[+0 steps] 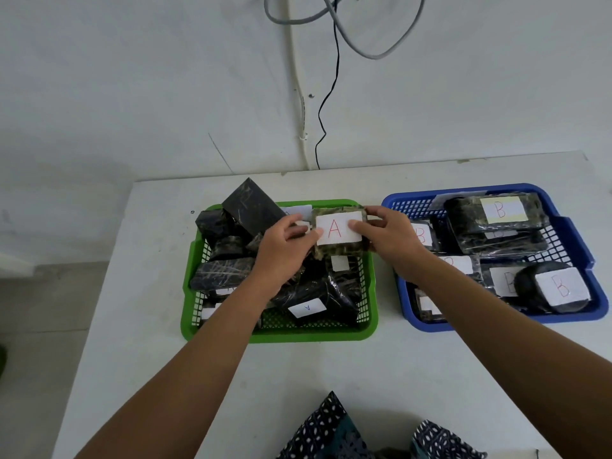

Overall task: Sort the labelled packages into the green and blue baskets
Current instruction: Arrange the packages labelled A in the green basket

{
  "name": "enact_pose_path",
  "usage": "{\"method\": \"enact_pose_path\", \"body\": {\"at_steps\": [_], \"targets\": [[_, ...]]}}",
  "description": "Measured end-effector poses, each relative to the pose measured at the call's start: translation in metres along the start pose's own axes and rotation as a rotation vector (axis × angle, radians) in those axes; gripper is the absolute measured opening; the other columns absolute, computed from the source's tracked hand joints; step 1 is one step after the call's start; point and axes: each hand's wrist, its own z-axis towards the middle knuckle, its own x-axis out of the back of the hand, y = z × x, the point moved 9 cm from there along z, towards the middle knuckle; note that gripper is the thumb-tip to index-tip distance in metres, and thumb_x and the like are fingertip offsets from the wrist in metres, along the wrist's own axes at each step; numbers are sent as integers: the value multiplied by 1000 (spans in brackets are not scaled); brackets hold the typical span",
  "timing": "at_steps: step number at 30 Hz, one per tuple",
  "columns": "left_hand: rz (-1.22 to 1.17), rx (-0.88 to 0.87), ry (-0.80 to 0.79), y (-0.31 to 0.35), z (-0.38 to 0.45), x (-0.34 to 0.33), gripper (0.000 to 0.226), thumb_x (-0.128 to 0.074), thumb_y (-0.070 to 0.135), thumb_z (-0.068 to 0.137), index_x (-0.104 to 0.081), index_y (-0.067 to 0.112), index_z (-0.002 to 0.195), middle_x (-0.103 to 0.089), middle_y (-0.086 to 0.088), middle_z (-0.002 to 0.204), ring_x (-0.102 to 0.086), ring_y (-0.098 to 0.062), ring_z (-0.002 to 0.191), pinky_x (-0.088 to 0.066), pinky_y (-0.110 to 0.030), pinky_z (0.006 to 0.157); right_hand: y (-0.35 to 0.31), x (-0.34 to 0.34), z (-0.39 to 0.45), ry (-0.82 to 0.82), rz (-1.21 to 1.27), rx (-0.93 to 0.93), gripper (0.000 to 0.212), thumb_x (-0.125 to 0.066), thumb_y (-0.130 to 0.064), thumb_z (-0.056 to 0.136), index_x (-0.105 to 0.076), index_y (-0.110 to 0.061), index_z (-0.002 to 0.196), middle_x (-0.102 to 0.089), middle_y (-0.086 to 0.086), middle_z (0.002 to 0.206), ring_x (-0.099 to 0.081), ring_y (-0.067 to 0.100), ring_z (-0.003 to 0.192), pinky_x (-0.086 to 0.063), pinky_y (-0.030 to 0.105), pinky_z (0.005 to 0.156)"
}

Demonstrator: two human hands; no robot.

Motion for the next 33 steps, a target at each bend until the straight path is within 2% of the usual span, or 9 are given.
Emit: {"method": "enact_pose_path", "body": {"at_steps": [3,8,10,12,15,19,28,30,33], "targets": [[-71,74,-22,6,21,-8,46,-77,26,86,-60,26,129,-71,-3,110,-71,-15,97,-60,-38,87,1,-3,3,-17,-39,29,31,-72,-24,91,-67,-14,120,-77,5,98,-75,17,86,-62,34,73],[22,62,-42,12,50,-7,34,-74,8,87,-68,21,117,-68,-9,113,-69,-19,98,-62,-29,73,6,18,10,314,-250,-5,49,-57,-39,98,-54,-16,141,-63,3,133,-59,18,120,-47,37,103],[88,79,-33,11,60,-4,34,-74,8,87,-68,19,119,-65,-10,114,-67,-23,100,-62,-28,71,10,16,15,351,-294,-61,49,-51,-32,101,-48,-12,145,-57,8,141,-56,22,124,-42,30,97],[201,69,-64,11,67,-6,38,-75,11,87,-67,19,124,-65,-11,116,-67,-24,99,-62,-36,79,15,9,24,329,-301,-118,36,-46,-22,101,-59,-8,131,-65,11,121,-63,23,102,-44,23,78],[442,-48,-80,22,76,-12,42,-74,17,88,-65,18,129,-68,-9,121,-66,-21,103,-55,-36,95,25,4,31,320,-296,-194,26,-42,-11,98,-63,-4,84,-55,5,74,-47,18,62,-35,22,49],[772,-231,-121,37,79,-27,42,-67,23,92,-62,18,133,-68,-8,123,-63,-20,101,-41,-21,86,37,8,32,363,-253,-224,25,-46,-8,96,-70,0,95,-63,13,77,-47,19,61,-38,28,53],[904,-328,-37,43,60,-22,34,-73,36,88,-56,15,109,-70,-5,103,-65,-23,87,-57,-45,74,34,10,35,345,-330,-184,23,-51,-12,98,-72,-10,105,-73,7,92,-62,14,65,-52,25,57],[846,-431,-18,50,49,-16,30,-70,34,90,-63,14,111,-71,-4,106,-66,-21,91,-57,-42,78,26,8,31,337,-357,-138,27,-52,-15,99,-67,-10,121,-67,-6,99,-57,2,66,-44,11,47],[906,-611,108,60,32,15,31,-69,29,90,-68,15,118,-68,-5,122,-61,-21,111,-48,-36,99,-5,-4,20,374,-475,118,36,-54,-20,98,-58,-15,133,-57,-9,116,-62,9,102,-47,12,76]]}}
